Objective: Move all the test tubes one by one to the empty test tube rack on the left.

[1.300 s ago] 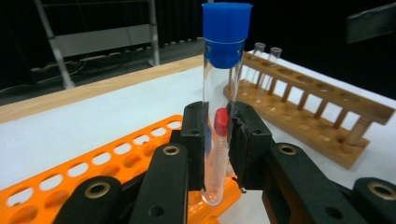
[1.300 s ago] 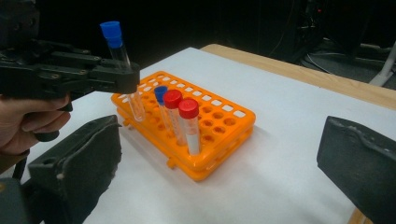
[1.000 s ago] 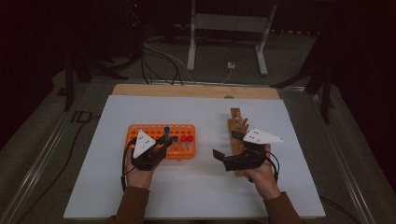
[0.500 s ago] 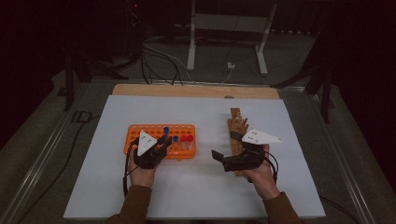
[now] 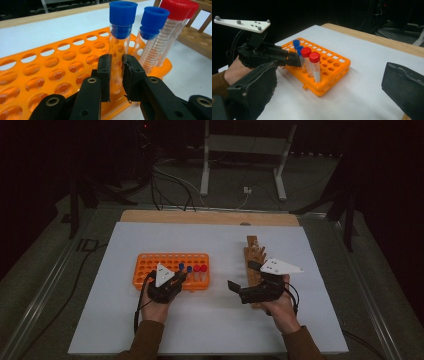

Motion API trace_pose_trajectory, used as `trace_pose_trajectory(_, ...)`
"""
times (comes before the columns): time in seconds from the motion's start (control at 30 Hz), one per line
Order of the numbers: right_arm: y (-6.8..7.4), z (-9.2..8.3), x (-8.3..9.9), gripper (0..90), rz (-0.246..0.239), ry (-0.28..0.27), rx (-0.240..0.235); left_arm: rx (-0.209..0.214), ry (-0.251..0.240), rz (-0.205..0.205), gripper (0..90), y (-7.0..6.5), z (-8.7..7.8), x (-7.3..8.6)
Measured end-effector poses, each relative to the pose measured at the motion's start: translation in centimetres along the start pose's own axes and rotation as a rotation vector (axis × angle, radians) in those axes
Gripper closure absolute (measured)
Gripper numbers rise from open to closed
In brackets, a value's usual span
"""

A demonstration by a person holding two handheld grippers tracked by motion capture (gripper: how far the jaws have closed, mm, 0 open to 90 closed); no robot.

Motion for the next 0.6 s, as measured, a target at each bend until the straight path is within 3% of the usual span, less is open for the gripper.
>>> trace_pose_trajectory(0.3,0.03,0.04,0.08,0.2,-0.002,0.004,-0.002,-0.002,0.042,-0.001,78.0,0.00,0.08,0.57)
trace_pose_trajectory(0.6,-0.05,0.10,0.18,0.2,-0.003,0.007,-0.002,0.007,0.048,-0.010,76.6,-0.03,0.03,0.54)
Point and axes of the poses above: each handheld gripper's, and its own axes: z roughly forward along the jaws, x roughly out of its underside, y roughly to its left, the point moved 7 cm from there along z, roughly forward along the jaws, and after that the axes turned 10 degrees about x, right-handed, at the moved point
